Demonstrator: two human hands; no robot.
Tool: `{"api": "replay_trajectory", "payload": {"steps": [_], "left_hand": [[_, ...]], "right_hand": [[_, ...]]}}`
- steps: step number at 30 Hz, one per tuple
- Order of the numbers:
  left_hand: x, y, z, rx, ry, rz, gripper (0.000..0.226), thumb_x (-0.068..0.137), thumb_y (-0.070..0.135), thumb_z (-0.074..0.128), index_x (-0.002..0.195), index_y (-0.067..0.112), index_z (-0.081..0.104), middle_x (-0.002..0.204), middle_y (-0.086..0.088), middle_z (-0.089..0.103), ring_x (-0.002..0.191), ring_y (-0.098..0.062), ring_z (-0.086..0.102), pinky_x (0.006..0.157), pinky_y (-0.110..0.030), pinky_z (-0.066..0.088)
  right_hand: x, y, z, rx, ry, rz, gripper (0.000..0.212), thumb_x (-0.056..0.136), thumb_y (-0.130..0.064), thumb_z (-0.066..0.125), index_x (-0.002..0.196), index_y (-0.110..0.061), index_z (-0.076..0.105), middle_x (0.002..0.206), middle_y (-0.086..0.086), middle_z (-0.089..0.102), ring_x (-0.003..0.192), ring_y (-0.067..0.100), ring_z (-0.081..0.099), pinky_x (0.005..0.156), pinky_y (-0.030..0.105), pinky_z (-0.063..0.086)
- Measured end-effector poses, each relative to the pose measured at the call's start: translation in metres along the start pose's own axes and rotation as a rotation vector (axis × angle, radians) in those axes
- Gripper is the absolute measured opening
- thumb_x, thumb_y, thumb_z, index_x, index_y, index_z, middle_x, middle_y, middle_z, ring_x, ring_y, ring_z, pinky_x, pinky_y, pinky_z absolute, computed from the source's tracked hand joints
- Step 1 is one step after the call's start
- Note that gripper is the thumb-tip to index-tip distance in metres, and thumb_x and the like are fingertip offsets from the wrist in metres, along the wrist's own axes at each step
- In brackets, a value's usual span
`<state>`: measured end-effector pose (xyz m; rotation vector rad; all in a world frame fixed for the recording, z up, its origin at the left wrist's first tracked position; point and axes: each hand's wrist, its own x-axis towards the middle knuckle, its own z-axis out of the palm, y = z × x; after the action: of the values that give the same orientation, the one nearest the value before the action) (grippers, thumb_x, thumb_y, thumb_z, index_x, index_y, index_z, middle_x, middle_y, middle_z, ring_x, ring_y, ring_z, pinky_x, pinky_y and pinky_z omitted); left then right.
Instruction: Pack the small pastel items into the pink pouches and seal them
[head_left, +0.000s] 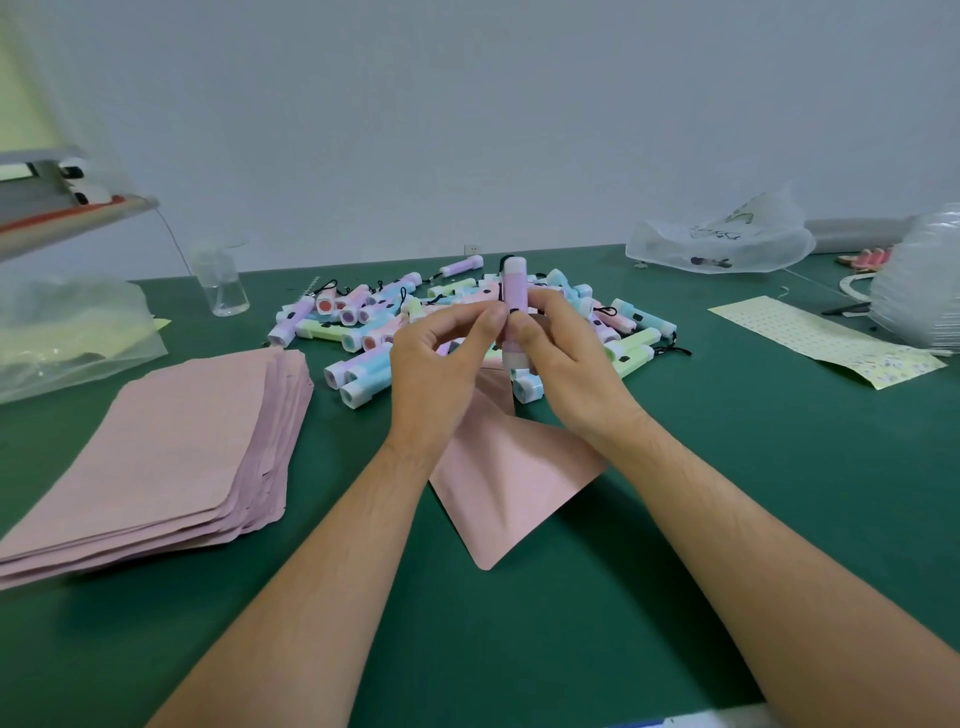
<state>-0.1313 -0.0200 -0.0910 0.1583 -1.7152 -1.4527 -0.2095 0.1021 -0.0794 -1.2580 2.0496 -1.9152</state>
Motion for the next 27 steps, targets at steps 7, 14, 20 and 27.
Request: {"api": "replay_trajectory", "payload": {"steps": [7, 14, 20, 27], "left_hand": [[0.004, 0.000, -0.005, -0.133, -0.003, -0.064, 0.025, 0.088, 0.027, 0.085, 0.111, 0.015, 0.082, 0.107, -0.001, 0.082, 0.107, -0.018, 0.076, 0.102, -0.035, 0.058], [0.004, 0.002, -0.006, -0.132, -0.106, -0.029, 0.019, 0.096, 0.016, 0.077, 0.114, 0.017, 0.081, 0.110, 0.000, 0.081, 0.106, -0.014, 0.076, 0.093, -0.022, 0.056], [-0.004, 0.004, -0.002, 0.149, -0.104, 0.067, 0.025, 0.101, 0.009, 0.069, 0.118, 0.021, 0.081, 0.108, 0.015, 0.079, 0.105, -0.003, 0.071, 0.082, -0.018, 0.056], [-0.009, 0.004, 0.002, 0.301, -0.187, 0.130, 0.041, 0.094, 0.017, 0.078, 0.134, 0.025, 0.073, 0.122, 0.013, 0.074, 0.114, -0.005, 0.065, 0.079, -0.013, 0.050]], "right_hand": [[0.002, -0.001, -0.008, -0.029, -0.001, -0.053, 0.025, 0.107, -0.027, 0.056, 0.128, -0.017, 0.063, 0.120, -0.007, 0.070, 0.113, 0.013, 0.064, 0.100, 0.035, 0.052], [0.006, -0.003, -0.022, 0.137, -0.047, -0.037, 0.025, 0.103, -0.013, 0.063, 0.127, -0.010, 0.069, 0.114, 0.003, 0.076, 0.105, 0.018, 0.073, 0.091, 0.034, 0.059], [0.003, 0.000, -0.022, 0.177, 0.055, 0.038, 0.029, 0.091, -0.013, 0.079, 0.118, -0.010, 0.070, 0.096, 0.006, 0.079, 0.084, 0.023, 0.078, 0.075, 0.034, 0.063], [0.003, 0.000, -0.026, 0.199, 0.113, 0.060, 0.030, 0.080, -0.013, 0.090, 0.097, -0.008, 0.066, 0.091, 0.010, 0.076, 0.076, 0.021, 0.074, 0.069, 0.036, 0.064]]}}
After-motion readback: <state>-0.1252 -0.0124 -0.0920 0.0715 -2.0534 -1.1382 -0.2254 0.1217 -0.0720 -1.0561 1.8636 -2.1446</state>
